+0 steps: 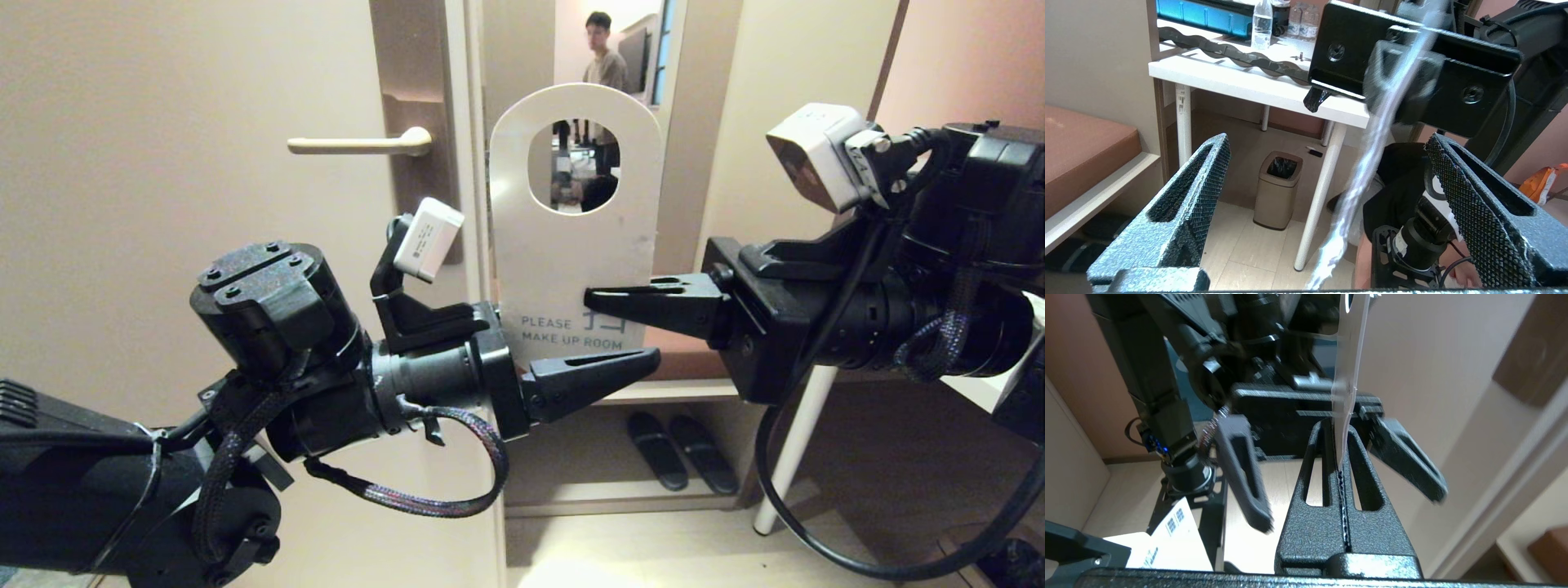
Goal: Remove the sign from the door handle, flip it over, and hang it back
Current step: Hand it to the other hand
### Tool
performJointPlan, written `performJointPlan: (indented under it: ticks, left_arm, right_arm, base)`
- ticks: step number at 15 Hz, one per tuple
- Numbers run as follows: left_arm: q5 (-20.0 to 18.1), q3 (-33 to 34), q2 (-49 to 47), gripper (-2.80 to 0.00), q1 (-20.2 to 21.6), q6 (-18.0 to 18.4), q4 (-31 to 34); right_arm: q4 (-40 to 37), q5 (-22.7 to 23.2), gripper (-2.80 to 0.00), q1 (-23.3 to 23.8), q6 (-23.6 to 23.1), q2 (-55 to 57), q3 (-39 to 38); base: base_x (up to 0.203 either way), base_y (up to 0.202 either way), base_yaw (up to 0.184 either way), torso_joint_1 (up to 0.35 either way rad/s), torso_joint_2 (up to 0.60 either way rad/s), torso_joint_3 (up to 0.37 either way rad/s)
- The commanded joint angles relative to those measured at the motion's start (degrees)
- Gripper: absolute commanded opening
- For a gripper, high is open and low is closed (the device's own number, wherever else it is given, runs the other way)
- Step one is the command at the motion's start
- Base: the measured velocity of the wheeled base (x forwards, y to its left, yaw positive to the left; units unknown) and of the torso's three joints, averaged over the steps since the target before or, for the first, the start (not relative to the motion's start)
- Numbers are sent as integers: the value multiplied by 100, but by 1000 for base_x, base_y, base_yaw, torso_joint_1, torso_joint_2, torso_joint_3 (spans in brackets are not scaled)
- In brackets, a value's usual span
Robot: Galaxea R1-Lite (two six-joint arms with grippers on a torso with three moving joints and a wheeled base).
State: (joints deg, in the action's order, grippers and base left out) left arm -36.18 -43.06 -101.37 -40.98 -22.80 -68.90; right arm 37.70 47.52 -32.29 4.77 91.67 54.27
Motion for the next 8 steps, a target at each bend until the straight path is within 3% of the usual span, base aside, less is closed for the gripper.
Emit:
performJointPlan:
  ticks: [1, 4, 8]
  left_arm:
    - [-21, 18, -2, 0, -8, -39, -69]
    - [-29, 201, 12, 0, -32, -77, -136]
    - [-179, 412, -22, 0, -7, -494, -631]
  right_arm:
    - [108, 29, -280, -77, 7, 2, -32]
    - [159, 38, -280, -93, 16, 0, -66]
    - [272, 71, -280, -85, 41, -98, -451]
  base:
    - [0, 0, 0, 0, 0, 0]
    - [0, 0, 0, 0, 0, 0]
    - [0, 0, 0, 0, 0, 0]
